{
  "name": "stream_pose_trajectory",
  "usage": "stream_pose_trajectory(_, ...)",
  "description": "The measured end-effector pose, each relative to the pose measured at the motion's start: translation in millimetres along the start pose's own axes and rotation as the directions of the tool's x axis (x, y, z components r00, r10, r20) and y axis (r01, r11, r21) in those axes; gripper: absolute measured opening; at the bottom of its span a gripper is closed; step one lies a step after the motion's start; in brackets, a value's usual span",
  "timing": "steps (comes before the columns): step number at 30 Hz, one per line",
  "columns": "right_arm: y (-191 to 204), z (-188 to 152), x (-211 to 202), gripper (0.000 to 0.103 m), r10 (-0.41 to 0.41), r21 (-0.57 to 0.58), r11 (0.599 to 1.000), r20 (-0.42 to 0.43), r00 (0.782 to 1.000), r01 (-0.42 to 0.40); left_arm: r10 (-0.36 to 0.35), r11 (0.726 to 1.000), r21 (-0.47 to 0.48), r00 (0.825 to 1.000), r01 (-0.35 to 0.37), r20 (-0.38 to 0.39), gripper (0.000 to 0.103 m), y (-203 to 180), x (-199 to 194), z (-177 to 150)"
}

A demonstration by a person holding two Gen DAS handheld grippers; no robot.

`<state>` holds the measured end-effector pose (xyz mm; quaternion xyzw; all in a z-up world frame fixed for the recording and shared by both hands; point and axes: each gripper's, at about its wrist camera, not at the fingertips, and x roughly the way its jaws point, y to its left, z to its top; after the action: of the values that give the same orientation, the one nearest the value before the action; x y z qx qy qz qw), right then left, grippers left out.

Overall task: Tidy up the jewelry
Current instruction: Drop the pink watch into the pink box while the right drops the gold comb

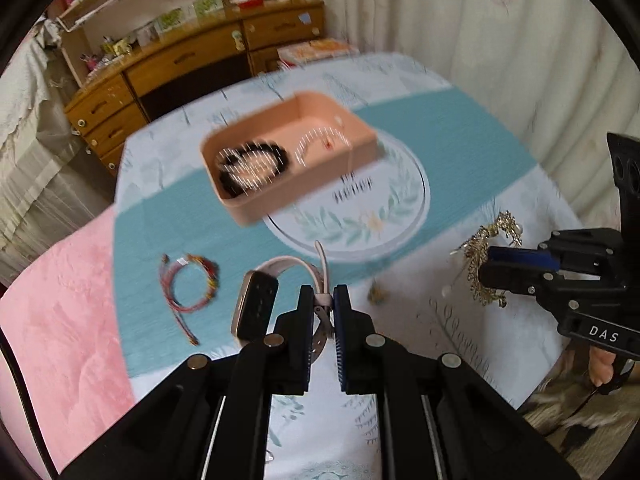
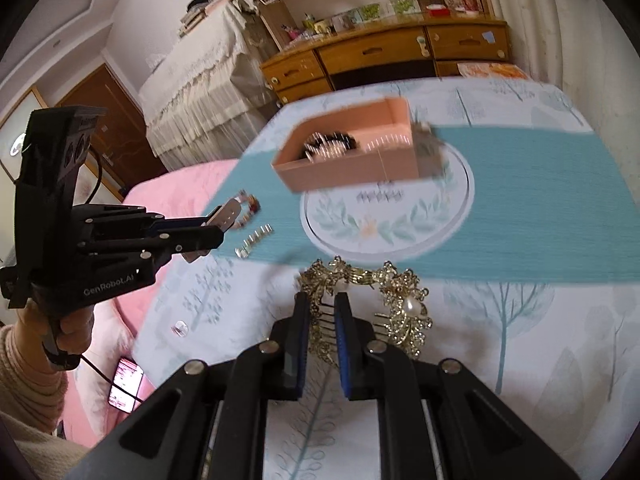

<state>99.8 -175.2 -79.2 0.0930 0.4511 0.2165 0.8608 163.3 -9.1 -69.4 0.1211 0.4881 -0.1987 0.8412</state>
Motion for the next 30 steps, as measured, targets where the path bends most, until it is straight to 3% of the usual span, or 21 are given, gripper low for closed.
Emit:
stream_pose_trajectory(9,3,112,-8,0.012,0.011,0.019,1.000,0.097,0.995,-0.013,0.009,0.996,-0.092,0.996,0.000,0.092,0.007,41,-31,79)
stream_pose_trajectory(14,-25,165,37,0.012,0.081,0.177,0.980,0.065,0.995,-0.091,-0.018,0.984,-0.174,0.994,0.037,0.109,0.007,60,-8,115)
stream_pose_trajectory(23,-63,182,135,0.012,0.118,0.302,0.949,-0.079,0.990,-0.089,-0.059,0.967,-0.247,0.998,0.063,0.023,0.007,65,81,126)
stream_pose_trajectory(28,-67,181,172,0.015,0.072,0.288,0.957,-0.146,0.987,-0.027,-0.061,0.962,-0.270,0.997,0.048,-0.039,0.010,69,119,121)
stream_pose_trajectory(30,-65,181,184,0.016,0.034,0.260,0.965,-0.171,0.985,0.012,-0.060,0.960,-0.276,0.998,0.048,-0.037,0.020,72,123,120)
